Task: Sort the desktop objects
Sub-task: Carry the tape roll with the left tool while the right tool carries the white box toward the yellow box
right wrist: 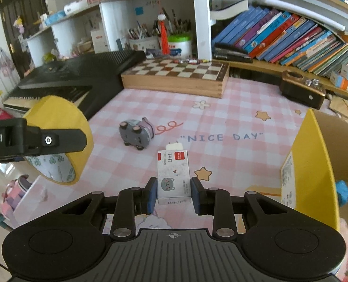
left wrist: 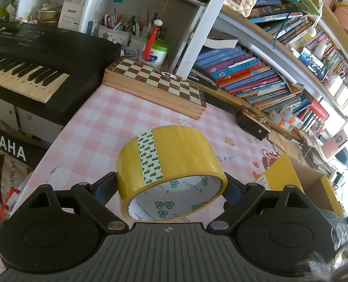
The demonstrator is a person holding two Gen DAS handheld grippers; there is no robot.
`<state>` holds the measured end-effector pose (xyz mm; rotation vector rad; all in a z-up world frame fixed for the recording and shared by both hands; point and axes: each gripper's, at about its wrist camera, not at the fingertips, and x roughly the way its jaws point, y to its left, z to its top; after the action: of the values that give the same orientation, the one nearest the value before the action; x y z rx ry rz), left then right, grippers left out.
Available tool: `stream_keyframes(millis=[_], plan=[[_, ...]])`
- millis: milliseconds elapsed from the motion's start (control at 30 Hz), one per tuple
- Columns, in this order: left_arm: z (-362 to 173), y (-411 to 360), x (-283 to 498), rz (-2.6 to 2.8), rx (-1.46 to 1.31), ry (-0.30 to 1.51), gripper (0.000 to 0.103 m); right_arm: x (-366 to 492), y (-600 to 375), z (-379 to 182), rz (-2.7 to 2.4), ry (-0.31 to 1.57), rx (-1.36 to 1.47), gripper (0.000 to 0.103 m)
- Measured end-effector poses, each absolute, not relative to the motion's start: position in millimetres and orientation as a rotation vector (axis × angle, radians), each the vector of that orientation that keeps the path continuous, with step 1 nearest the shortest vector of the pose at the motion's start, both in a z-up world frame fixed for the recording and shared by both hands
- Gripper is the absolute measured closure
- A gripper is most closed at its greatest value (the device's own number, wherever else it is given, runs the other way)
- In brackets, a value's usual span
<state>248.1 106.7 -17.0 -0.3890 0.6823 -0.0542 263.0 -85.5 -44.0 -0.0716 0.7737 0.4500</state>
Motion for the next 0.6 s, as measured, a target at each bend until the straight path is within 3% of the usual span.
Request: stream_keyframes(millis=[600], plan=[[0,113,174,-0.161,-0.406,0.661,0.012,181,-93,-21,0.423,0.758,-0.021,0.073]])
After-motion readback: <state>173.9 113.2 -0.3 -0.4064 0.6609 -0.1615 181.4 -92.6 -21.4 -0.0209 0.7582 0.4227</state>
